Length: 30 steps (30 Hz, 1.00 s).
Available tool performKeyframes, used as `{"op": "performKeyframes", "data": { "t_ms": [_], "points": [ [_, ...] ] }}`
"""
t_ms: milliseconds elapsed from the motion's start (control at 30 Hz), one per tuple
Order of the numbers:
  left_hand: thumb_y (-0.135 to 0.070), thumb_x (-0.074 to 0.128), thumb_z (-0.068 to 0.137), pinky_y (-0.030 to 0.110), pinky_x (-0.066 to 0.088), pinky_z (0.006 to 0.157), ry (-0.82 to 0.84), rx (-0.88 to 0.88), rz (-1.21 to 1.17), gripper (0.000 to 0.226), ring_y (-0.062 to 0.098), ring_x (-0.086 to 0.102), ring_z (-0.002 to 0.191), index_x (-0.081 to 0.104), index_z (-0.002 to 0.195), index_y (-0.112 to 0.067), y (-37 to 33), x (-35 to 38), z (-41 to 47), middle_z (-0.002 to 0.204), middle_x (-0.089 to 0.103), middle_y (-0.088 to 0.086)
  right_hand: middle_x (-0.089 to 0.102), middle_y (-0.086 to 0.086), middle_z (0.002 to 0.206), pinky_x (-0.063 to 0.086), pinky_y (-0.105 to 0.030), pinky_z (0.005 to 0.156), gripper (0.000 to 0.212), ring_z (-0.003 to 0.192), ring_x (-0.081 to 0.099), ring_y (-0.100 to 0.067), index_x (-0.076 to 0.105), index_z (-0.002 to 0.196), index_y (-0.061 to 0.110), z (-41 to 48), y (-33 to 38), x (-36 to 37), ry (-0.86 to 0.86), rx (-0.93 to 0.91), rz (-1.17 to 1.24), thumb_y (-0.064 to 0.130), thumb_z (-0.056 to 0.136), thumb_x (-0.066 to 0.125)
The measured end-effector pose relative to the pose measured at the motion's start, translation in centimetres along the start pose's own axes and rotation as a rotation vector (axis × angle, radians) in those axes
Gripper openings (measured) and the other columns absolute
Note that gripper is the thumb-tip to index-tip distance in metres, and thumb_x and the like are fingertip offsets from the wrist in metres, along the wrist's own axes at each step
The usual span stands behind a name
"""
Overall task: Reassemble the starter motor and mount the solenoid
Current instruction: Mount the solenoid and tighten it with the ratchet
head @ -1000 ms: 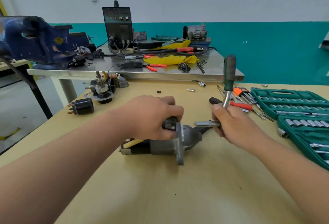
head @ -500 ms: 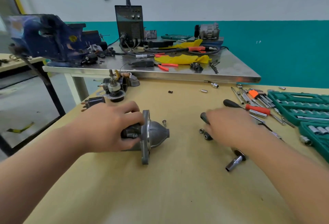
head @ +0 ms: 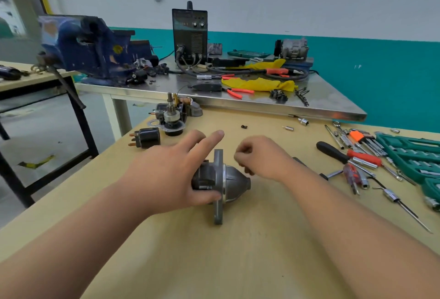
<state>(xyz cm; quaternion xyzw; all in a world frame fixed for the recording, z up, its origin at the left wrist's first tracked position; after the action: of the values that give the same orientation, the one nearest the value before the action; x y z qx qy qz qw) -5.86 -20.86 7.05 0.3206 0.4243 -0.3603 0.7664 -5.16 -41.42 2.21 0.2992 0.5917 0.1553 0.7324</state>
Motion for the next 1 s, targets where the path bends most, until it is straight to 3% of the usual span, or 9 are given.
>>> {"op": "performKeyframes", "data": {
  "t_ms": [67,133,233,400,833,1000],
  "points": [
    [-0.088,0.034,0.064,0.036,0.055,0.070,-0.091,-0.099,0.071,0.100,0.022,0.067,0.085,0.043,0.137,-0.022,0.0,-0.1,-0.7,0.111,0.062,-0.003,0.073,0.001,0.073,0.056,-0.028,0.061,0.009,0.068,0.071,-0.015,0.068,0.085,0.020,-2.5,1.8,-1.4,-0.018,-0.040,0.476,0.015,0.088,0.061],
    [-0.096,0.025,0.058,0.036,0.048,0.084,-0.012,-0.265,0.115,0.098,0.019,0.063,0.087,0.056,0.118,-0.025,0.4,0.2,-1.0,0.097,0.063,-0.008,0.074,0.000,0.077,0.055,-0.023,0.061,0.010,0.073,0.072,-0.015,0.068,0.089,0.020,-4.8,3.8,-1.5,0.041,-0.100,0.682,0.011,0.086,0.063],
    [-0.097,0.018,0.055,0.031,0.038,0.067,0.007,-0.323,0.087,0.087,0.014,0.053,0.070,0.056,0.090,-0.028,0.5,0.7,-1.3,0.076,0.054,-0.012,0.071,0.002,0.068,0.053,-0.020,0.058,0.010,0.064,0.068,-0.009,0.068,0.088,0.017,-7.0,5.7,0.0,0.047,-0.119,0.707,0.007,0.086,0.066],
    [-0.091,0.028,0.060,0.030,0.034,0.060,-0.088,-0.281,0.076,0.077,0.016,0.049,0.059,0.058,0.077,-0.022,0.2,0.5,-1.3,0.065,0.051,-0.009,0.069,-0.001,0.068,0.056,-0.029,0.061,0.007,0.063,0.067,-0.015,0.067,0.086,0.007,-7.3,5.3,1.4,0.009,-0.018,0.896,0.001,0.086,0.064],
    [-0.084,0.036,0.063,0.034,0.043,0.055,-0.104,-0.292,0.007,0.071,0.020,0.053,0.053,0.061,0.072,-0.018,-2.0,-0.2,-1.8,0.062,0.054,-0.006,0.068,-0.003,0.068,0.045,-0.021,0.047,0.011,0.060,0.064,-0.013,0.070,0.085,0.012,-8.1,3.6,1.8,0.020,0.050,1.081,0.003,0.087,0.063],
    [-0.082,0.039,0.063,0.033,0.042,0.054,-0.092,-0.278,-0.002,0.070,0.021,0.054,0.053,0.061,0.071,-0.016,-3.1,-0.4,-1.8,0.061,0.054,-0.005,0.068,-0.002,0.065,0.047,-0.022,0.048,0.017,0.059,0.062,-0.014,0.073,0.084,0.021,-9.3,3.4,1.0,0.024,0.012,0.944,0.006,0.086,0.065]
  ]
}}
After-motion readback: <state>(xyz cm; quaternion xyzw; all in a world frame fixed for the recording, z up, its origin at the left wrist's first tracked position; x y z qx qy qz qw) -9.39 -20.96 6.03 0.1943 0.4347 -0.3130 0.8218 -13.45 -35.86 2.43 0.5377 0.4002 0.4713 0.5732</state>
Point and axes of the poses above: each hand's wrist, its own z-axis towards the middle knuckle, its own x-axis out of the palm, y = z × x, the point moved 5 cm from there along z, towards the middle knuckle
